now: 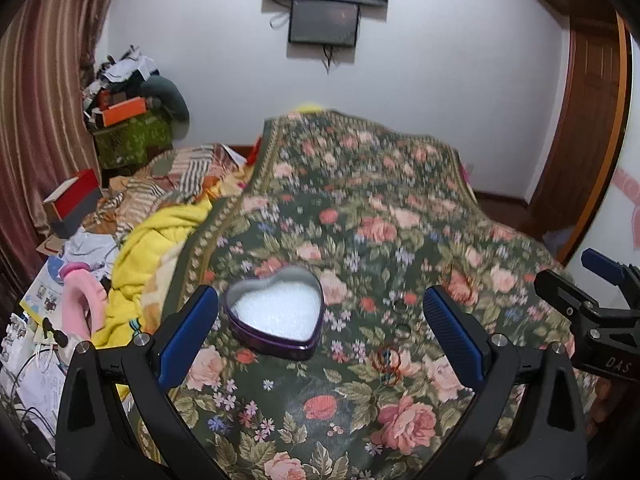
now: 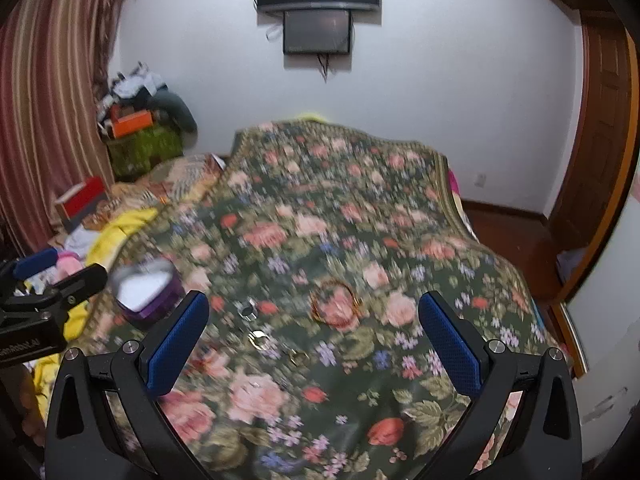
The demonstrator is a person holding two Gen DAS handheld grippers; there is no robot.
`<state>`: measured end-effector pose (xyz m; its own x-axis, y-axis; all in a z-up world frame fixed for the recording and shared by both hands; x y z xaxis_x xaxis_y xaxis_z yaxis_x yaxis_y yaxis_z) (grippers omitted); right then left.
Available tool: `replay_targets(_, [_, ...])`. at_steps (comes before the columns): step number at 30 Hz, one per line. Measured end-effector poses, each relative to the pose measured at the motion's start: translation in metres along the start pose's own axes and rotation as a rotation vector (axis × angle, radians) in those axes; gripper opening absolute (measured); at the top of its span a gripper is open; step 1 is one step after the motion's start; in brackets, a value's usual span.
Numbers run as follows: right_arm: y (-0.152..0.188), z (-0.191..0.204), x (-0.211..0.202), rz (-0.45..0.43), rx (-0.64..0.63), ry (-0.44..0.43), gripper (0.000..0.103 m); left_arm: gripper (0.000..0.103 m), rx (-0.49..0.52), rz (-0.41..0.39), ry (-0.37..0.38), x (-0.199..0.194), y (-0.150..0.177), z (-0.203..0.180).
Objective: Organize jewelry
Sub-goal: 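Lower the left tool onto the red beaded earring while the right tool approaches the gold ring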
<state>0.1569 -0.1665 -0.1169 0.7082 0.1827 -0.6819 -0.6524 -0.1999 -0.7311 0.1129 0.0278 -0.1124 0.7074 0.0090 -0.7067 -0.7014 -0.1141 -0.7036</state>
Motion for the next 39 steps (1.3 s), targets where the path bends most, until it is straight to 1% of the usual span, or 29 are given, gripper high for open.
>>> replay_targets(3, [0.008,-0.009,0.016,0.051,0.007,0.006,0.103,0.103,0.021,0.054,-0.008,0.017,0.007,-0.004])
replay_targets(7, [0.019,-0.018,0.034,0.118,0.023,-0.007,0.103,0.103,0.038,0.137,-0.008,0.043,0.018,-0.008])
replay_targets(12, [0.032,-0.033,0.052,0.18,0.041,-0.012,0.103,0.103,0.063,0.214,0.01,0.065,0.031,-0.014])
replay_targets(14, [0.036,-0.037,0.057,0.201,0.052,-0.026,0.103,0.103,0.075,0.239,0.023,0.07,0.035,-0.017])
replay_targets(16, [0.04,-0.041,0.063,0.227,0.068,-0.047,0.103,0.1,0.088,0.26,0.051,0.077,0.039,-0.022])
replay_targets(18, [0.044,-0.043,0.067,0.241,0.079,-0.062,0.103,0.091,0.108,0.282,0.07,0.082,0.043,-0.028])
replay_targets(20, [0.044,-0.043,0.069,0.243,0.081,-0.067,0.103,0.089,0.132,0.294,0.072,0.085,0.046,-0.033])
replay_targets(22, [0.044,-0.041,0.069,0.237,0.07,-0.074,0.103,0.084,0.145,0.303,0.086,0.088,0.048,-0.036])
replay_targets(23, [0.044,-0.039,0.068,0.237,0.06,-0.08,0.102,0.077,0.149,0.312,0.101,0.089,0.05,-0.039])
replay_targets(24, [0.044,-0.037,0.069,0.236,0.052,-0.081,0.099,0.072,0.15,0.319,0.108,0.09,0.051,-0.04])
replay_targets(25, [0.043,-0.034,0.069,0.235,0.04,-0.085,0.097,0.069,0.152,0.326,0.115,0.092,0.052,-0.041])
replay_targets(27, [0.043,-0.029,0.071,0.242,0.022,-0.098,0.088,0.06,0.158,0.334,0.132,0.093,0.055,-0.044])
replay_targets(31, [0.045,-0.023,0.08,0.282,0.022,-0.147,0.075,0.05,0.18,0.339,0.156,0.094,0.058,-0.05])
replay_targets(33, [0.047,-0.02,0.084,0.301,0.019,-0.155,0.067,0.043,0.186,0.345,0.173,0.096,0.06,-0.052])
replay_targets(34, [0.047,-0.019,0.085,0.308,0.019,-0.158,0.065,0.041,0.189,0.347,0.178,0.097,0.061,-0.053])
replay_targets(35, [0.048,-0.019,0.088,0.32,0.024,-0.171,0.063,0.037,0.193,0.348,0.182,0.098,0.062,-0.055])
replay_targets(36, [0.049,-0.019,0.09,0.33,0.029,-0.182,0.06,0.031,0.193,0.349,0.188,0.099,0.062,-0.055])
replay_targets(37, [0.05,-0.018,0.092,0.339,0.032,-0.187,0.059,0.028,0.191,0.348,0.189,0.099,0.062,-0.055])
replay_targets(39, [0.049,-0.017,0.095,0.346,0.025,-0.18,0.056,0.016,0.171,0.347,0.195,0.101,0.062,-0.053])
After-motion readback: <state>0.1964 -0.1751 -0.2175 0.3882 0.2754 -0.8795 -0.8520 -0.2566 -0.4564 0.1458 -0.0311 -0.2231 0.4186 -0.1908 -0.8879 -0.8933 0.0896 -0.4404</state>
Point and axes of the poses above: each gripper's, at about its wrist camera, not at the fingertips, and x roughly the way its jaws point, z to its left, y to its underside, the point moved 5 cm from there along x, roughly the way its jaws point, and after that the axes turned 9 degrees about z, right-handed, at the moved point
